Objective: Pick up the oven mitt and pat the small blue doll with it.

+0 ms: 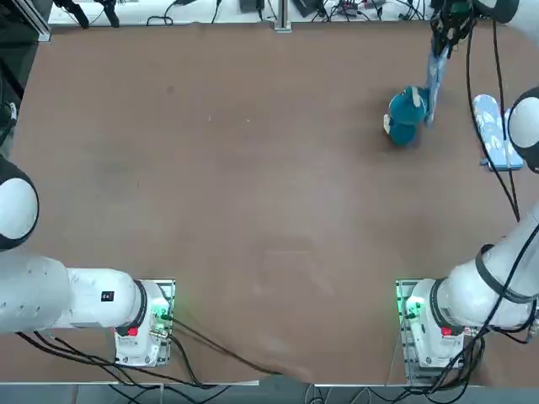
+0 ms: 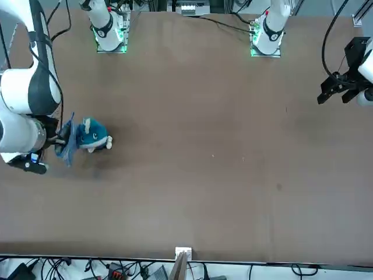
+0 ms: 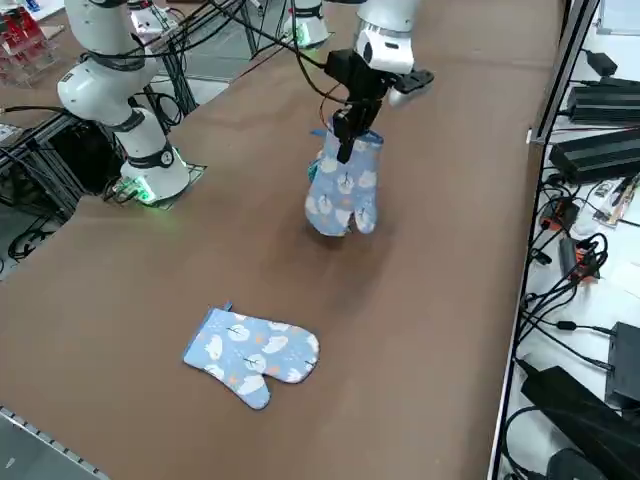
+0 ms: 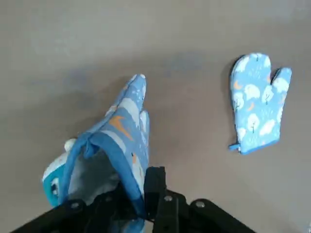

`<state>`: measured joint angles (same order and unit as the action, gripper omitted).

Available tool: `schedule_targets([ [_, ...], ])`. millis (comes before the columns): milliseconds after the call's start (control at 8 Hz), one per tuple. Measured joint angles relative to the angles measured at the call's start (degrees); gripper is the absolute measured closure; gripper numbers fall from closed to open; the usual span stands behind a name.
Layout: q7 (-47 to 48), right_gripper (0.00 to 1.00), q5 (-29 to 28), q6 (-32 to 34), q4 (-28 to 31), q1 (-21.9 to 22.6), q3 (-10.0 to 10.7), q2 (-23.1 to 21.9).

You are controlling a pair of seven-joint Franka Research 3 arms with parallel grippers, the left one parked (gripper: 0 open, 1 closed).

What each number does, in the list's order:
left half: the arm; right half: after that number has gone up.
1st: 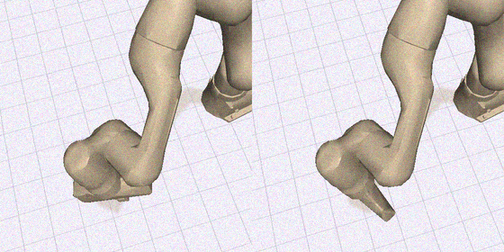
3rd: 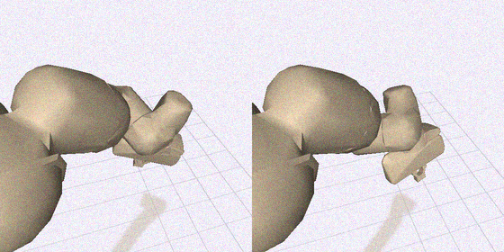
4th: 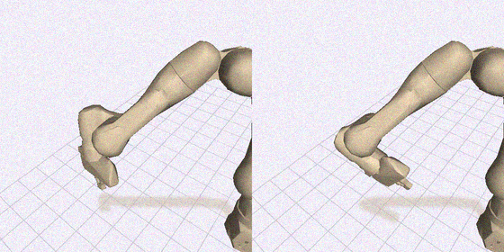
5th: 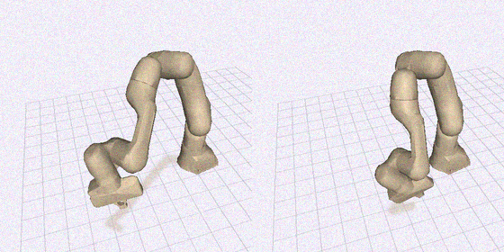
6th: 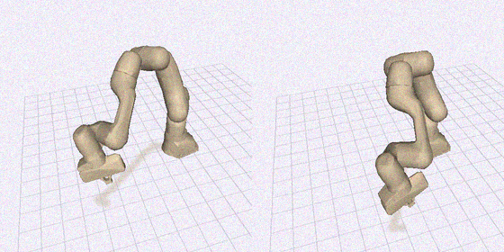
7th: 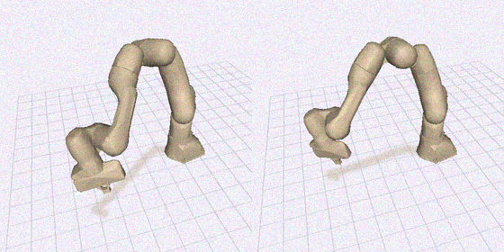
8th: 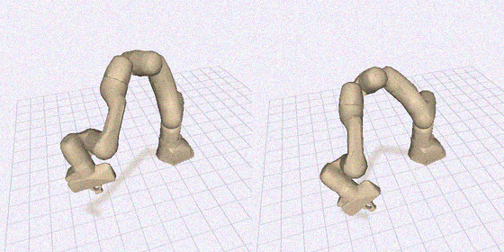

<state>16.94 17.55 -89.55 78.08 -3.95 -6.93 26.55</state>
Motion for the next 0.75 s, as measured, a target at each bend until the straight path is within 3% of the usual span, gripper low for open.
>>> schedule_targets([
  [500, -11.66, 0.97, 14.79, 1.52, 1.08, -8.10, 1.40, 0.16],
  [750, -19.31, 0.97, 21.66, -4.55, 4.65, -13.82, 1.57, 0.13],
])
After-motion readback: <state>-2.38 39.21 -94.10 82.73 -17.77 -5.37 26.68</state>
